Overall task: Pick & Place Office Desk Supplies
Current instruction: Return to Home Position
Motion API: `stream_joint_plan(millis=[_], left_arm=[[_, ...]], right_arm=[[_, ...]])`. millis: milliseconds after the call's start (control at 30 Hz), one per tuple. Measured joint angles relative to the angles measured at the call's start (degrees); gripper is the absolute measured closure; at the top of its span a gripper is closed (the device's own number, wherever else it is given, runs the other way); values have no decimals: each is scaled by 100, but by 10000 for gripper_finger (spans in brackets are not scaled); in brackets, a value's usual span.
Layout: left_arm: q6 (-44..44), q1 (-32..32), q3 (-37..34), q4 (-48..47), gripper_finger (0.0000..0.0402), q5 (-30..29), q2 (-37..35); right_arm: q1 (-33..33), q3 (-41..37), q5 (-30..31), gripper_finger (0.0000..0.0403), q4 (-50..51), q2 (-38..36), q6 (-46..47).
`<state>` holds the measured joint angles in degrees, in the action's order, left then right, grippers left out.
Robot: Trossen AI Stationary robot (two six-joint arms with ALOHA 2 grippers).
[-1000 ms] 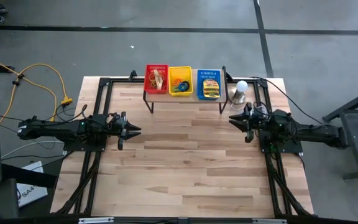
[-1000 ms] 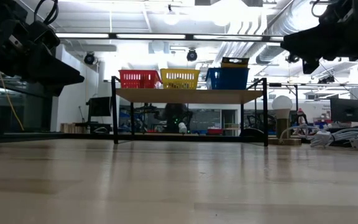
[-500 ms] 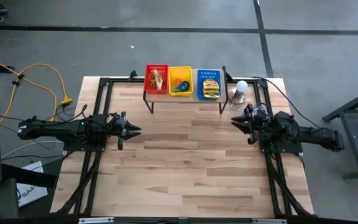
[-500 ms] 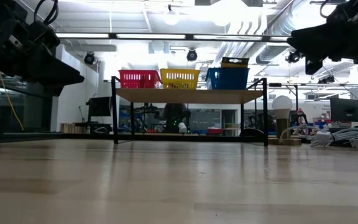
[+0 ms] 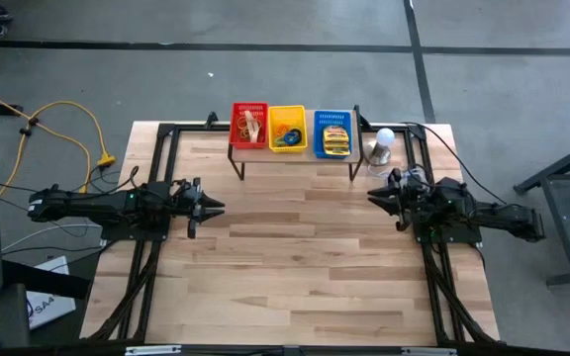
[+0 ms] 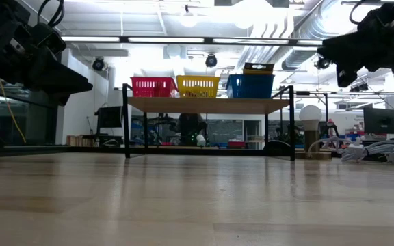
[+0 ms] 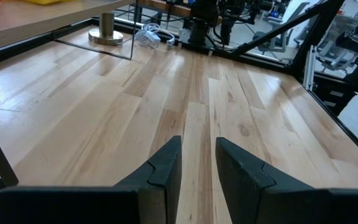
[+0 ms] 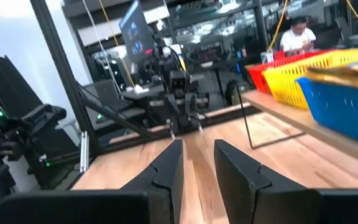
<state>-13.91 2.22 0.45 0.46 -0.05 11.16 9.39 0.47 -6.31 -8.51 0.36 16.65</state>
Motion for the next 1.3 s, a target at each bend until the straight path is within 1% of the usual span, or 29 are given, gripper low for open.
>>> stream_joint_plan(millis=[367,833,1033,1300], left_arm=[[0,2,0,1,307,0,0],[0,0,0,0,307,-1,-1],[0,0,0,-1,307,0,-2],[1,0,0,0,307,0,0]], right_arm=[[0,-2,38,323,622,-2,-12],[0,-7,-13,323,655,0,5],[0,-11,167,323,691,17,3],[0,-15,186,323,685,17,-14]])
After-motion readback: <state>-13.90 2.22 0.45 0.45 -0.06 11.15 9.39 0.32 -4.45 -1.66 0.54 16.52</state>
